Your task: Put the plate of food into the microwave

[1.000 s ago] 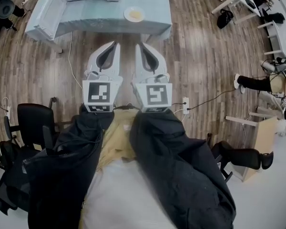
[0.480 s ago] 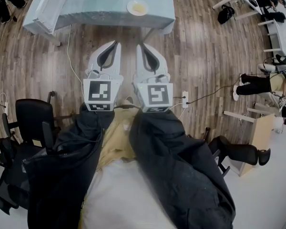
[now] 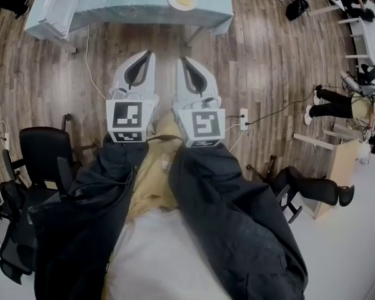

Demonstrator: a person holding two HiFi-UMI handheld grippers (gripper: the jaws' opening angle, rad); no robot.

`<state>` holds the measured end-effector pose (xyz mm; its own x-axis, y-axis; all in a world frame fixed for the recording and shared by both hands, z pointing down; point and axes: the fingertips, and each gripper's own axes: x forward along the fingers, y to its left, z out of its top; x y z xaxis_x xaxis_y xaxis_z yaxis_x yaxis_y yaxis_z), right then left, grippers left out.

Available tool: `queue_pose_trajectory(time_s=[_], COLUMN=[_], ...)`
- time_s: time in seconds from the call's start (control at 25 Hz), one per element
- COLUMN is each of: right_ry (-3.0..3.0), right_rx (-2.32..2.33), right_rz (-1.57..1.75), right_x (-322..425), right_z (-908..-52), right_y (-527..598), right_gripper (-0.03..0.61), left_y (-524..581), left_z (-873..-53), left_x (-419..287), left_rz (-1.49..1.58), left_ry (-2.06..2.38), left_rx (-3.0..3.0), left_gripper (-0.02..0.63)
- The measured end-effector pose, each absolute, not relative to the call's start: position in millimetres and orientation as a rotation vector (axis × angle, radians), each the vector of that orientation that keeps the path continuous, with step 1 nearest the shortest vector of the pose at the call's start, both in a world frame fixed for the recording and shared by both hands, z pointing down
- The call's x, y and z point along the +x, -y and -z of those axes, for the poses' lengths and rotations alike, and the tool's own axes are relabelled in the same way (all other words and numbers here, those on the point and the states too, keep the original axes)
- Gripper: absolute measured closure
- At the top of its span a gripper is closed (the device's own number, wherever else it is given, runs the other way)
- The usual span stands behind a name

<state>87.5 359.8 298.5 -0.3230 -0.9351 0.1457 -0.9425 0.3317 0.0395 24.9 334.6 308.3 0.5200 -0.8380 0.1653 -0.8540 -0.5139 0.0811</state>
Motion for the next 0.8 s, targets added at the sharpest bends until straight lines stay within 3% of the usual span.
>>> queue_pose_trajectory(time_s=[0.8], right_ry=[2.592], right_rx=[1.678], right_rz=[-0.075], right_x=[136.8], right_z=[-295.8], right_y=[-229.0], right_gripper=[0.578], left_y=[-210.7], left_z=[-313.3], left_x=[66.1], left_rz=[-0.197], left_ry=[1.537], left_rx=[2.536], left_gripper=[0.612])
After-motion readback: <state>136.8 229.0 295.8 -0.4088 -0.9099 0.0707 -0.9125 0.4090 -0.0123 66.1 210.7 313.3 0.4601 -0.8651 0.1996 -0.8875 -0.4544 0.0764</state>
